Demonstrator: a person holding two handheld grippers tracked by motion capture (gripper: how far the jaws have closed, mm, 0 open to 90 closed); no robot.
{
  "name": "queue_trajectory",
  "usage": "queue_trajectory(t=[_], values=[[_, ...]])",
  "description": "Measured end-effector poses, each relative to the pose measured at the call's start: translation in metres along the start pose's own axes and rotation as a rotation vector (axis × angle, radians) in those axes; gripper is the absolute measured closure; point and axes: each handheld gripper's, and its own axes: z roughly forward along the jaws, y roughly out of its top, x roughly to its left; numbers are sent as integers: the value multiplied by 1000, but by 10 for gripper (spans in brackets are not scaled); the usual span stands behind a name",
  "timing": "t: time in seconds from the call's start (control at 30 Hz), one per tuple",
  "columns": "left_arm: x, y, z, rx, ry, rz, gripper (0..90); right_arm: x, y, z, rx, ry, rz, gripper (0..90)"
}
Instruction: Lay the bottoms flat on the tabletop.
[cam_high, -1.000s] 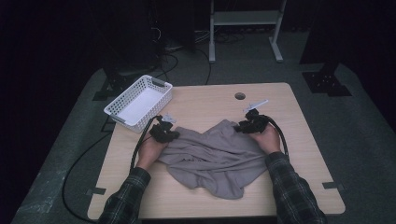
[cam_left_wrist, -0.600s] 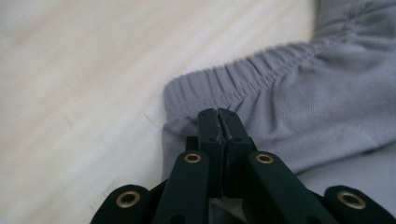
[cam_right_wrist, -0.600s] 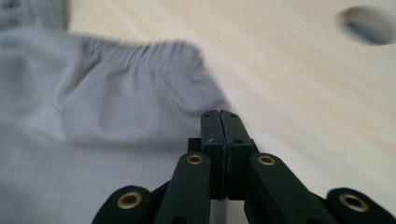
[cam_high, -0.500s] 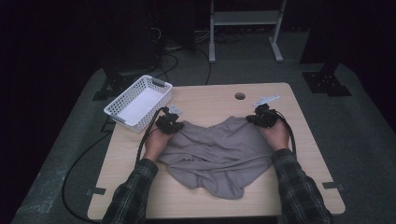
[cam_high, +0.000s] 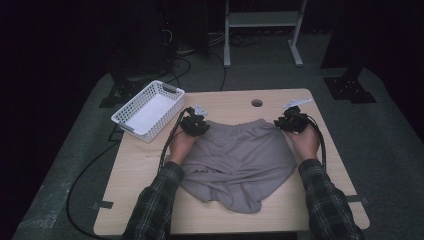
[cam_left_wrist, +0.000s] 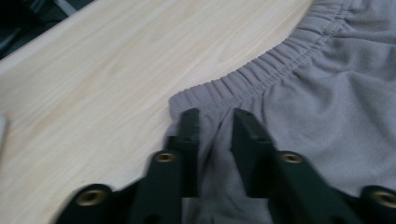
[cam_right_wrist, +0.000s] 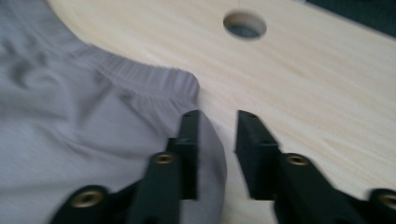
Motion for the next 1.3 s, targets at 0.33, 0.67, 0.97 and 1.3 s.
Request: queue_trajectory(t=[0.33, 0.67, 0.97, 1.3], values=[[5, -16, -43, -41, -83, -53, 566, 35, -5, -26, -51, 123, -27, 509], [-24, -41, -81, -54, -159, -41, 385, 88, -23, -43, -14, 246, -127, 485], [-37, -76, -101, -43, -158, -40, 336, 162, -30, -64, -49, 432, -247, 519], [-36, -101, -97, 11, -161, -73, 327, 231, -11, -39, -29, 558, -368, 579]])
